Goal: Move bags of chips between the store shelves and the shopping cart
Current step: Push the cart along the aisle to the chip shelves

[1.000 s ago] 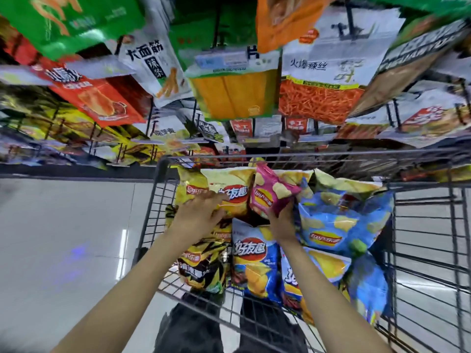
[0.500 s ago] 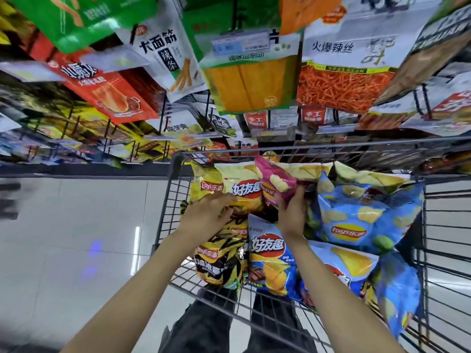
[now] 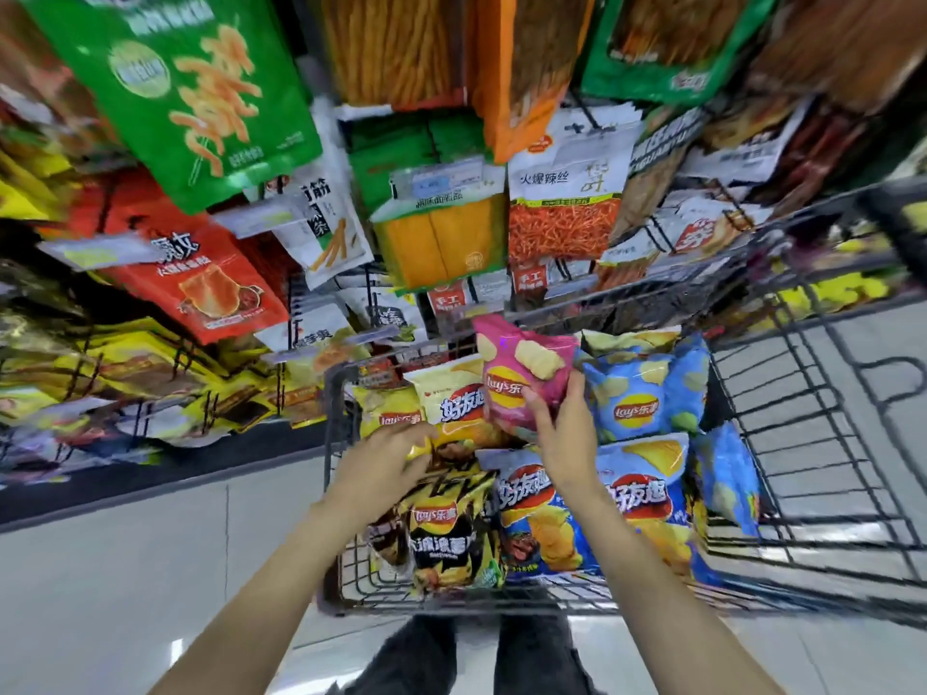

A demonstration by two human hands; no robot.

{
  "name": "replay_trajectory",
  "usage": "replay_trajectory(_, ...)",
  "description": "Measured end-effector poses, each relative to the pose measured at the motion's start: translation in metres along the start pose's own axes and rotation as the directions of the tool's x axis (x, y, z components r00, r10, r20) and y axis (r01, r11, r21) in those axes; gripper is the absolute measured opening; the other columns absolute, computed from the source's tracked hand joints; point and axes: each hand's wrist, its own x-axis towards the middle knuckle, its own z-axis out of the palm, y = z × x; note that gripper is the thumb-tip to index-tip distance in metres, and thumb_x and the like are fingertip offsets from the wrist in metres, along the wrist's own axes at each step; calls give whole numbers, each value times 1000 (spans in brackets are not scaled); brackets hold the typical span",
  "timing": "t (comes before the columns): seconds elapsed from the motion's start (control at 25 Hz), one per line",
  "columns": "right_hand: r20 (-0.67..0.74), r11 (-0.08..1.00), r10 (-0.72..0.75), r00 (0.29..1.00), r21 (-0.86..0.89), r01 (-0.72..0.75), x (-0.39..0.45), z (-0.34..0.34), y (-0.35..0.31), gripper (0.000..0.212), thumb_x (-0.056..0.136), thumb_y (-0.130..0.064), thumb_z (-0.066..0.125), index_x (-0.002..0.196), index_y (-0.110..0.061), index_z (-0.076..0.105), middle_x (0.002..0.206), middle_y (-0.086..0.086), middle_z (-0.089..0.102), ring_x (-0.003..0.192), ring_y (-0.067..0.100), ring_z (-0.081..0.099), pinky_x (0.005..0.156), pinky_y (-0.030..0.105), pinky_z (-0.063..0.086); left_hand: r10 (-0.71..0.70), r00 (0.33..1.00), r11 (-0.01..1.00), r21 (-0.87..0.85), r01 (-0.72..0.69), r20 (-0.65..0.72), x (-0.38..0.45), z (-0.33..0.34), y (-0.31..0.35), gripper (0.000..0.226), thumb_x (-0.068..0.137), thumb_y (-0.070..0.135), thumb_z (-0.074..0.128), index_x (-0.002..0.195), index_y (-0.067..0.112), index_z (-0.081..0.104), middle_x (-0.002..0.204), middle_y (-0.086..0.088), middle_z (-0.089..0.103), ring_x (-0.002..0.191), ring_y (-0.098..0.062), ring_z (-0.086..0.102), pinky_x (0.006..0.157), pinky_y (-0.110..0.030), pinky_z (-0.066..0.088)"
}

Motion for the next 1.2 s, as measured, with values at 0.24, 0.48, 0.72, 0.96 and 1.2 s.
replay_trajectory(0.24,-138,999,40,990,3,-40,-80,-50,-40,75,96,-51,54,154,-24,15,123,-14,49,106,1,50,82,23,47,224,972,967,104,-231,78,-21,-2,8,36,103,38,45,139,33,48,135,12,54,119,-13,55,82,-35,51)
replay_trajectory(0.48,-429,992,124,895,23,-127,-162,-124,-40,75,91,-58,55,150,-29,19,121,6,66,105,25,64,86,41,53,498,852,840,154,-521,164,-23,15,76,32,101,36,48,133,31,50,124,8,59,108,-16,61,72,-37,55)
replay_trajectory(0.72,-578,985,172,798,120,-125,-220,-220,-20,64,90,-59,58,141,-43,22,129,-5,62,102,16,69,85,44,58,688,708,694,142,-706,158,-32,25,191,33,100,33,52,133,29,53,128,7,60,113,-18,60,78,-39,53)
replay_trajectory(0.96,-636,978,207,743,154,-141,-287,-328,19,63,87,-63,57,136,-44,24,127,-5,62,93,11,71,76,42,62,769,625,595,210,-776,133,-46,59,327,34,100,35,51,133,29,52,121,5,63,100,-20,63,69,-37,53)
replay_trajectory(1.2,-706,972,220,673,102,-210,-372,-450,82,62,87,-66,54,135,-44,23,124,-5,63,94,11,70,77,41,62,847,517,507,104,-856,124,-102,122,473,33,96,31,56,129,30,56,117,8,64,108,-18,61,82,-37,52)
